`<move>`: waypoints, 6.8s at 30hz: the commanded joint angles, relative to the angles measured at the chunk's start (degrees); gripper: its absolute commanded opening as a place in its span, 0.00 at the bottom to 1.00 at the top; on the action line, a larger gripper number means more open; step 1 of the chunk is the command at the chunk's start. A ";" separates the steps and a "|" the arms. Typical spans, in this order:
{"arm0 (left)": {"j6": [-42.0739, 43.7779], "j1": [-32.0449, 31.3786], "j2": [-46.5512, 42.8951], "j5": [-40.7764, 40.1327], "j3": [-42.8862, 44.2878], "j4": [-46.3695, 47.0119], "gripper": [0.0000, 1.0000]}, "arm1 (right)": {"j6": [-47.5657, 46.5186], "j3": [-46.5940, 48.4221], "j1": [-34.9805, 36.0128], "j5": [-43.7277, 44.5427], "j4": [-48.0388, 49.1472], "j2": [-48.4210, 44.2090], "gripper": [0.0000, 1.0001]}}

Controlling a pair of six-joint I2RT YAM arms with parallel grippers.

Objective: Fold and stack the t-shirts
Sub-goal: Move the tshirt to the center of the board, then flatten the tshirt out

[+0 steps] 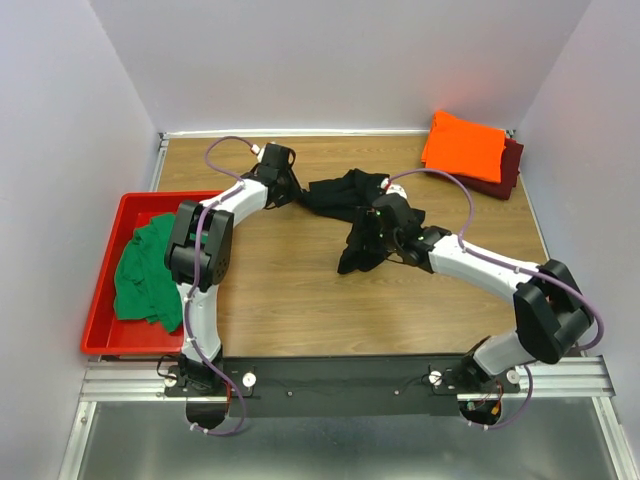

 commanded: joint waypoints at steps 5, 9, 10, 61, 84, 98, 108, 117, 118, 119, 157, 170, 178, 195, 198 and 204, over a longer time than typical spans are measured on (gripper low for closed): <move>-0.83 1.38 1.71 1.12 0.72 3.21 0.45 | 1.18 2.51 1.22 2.89 0.86 2.61 0.86; -0.83 1.38 2.84 1.12 1.15 3.30 0.43 | 1.27 2.95 1.58 3.07 0.86 4.19 0.85; -0.92 1.38 3.11 1.12 1.42 3.30 0.43 | 1.27 3.12 1.66 3.07 0.86 4.37 0.84; 10.50 14.92 -40.47 0.77 -1.22 -8.47 0.00 | -12.70 31.77 -5.37 41.21 -19.53 -18.57 0.01; 12.09 15.45 -62.11 4.02 1.33 -4.88 0.00 | -31.32 56.22 -5.37 38.05 -11.90 -15.24 0.01; 9.98 15.45 -44.26 7.46 -7.79 2.33 0.00 | -22.55 70.52 -24.61 5.88 -5.99 29.05 0.03; 9.62 15.36 -43.29 8.95 -16.33 5.68 0.00 | -13.26 57.66 -24.70 5.52 -11.79 25.14 0.71; 10.24 15.36 -44.61 9.82 -19.23 6.29 0.00 | 0.11 10.81 -24.44 -2.20 -11.18 -2.27 0.61; 10.24 15.36 -44.61 10.00 -19.32 6.38 0.00 | 0.56 5.29 -24.18 -2.29 -10.48 -3.70 0.61; 10.24 15.27 -44.61 10.26 -19.50 6.47 0.00 | 1.00 2.28 -23.74 -2.30 -9.95 -5.10 0.61; 10.42 15.18 -43.38 10.79 -21.78 7.52 0.00 | 6.81 -14.19 -15.83 3.77 -1.07 -1.08 0.49; 10.24 14.57 -42.33 10.88 -21.87 7.52 0.00 | 5.84 -12.78 -14.42 5.70 -1.42 3.67 0.30; 11.12 14.30 -42.24 9.21 -19.68 5.42 0.00 | 2.59 -4.72 -14.42 8.95 -9.23 -3.70 0.00; 12.44 14.30 -49.79 2.53 -7.21 -2.14 0.00 | -9.80 38.97 -15.12 24.16 -20.58 -14.61 0.00; 12.00 14.30 -52.43 2.44 -5.44 -2.94 0.00 | -11.12 45.58 -15.12 24.95 -20.58 -15.40 0.00; 10.77 14.30 -57.88 3.32 -2.89 -3.73 0.00 | -13.41 55.50 -15.12 24.95 -20.49 -16.46 0.00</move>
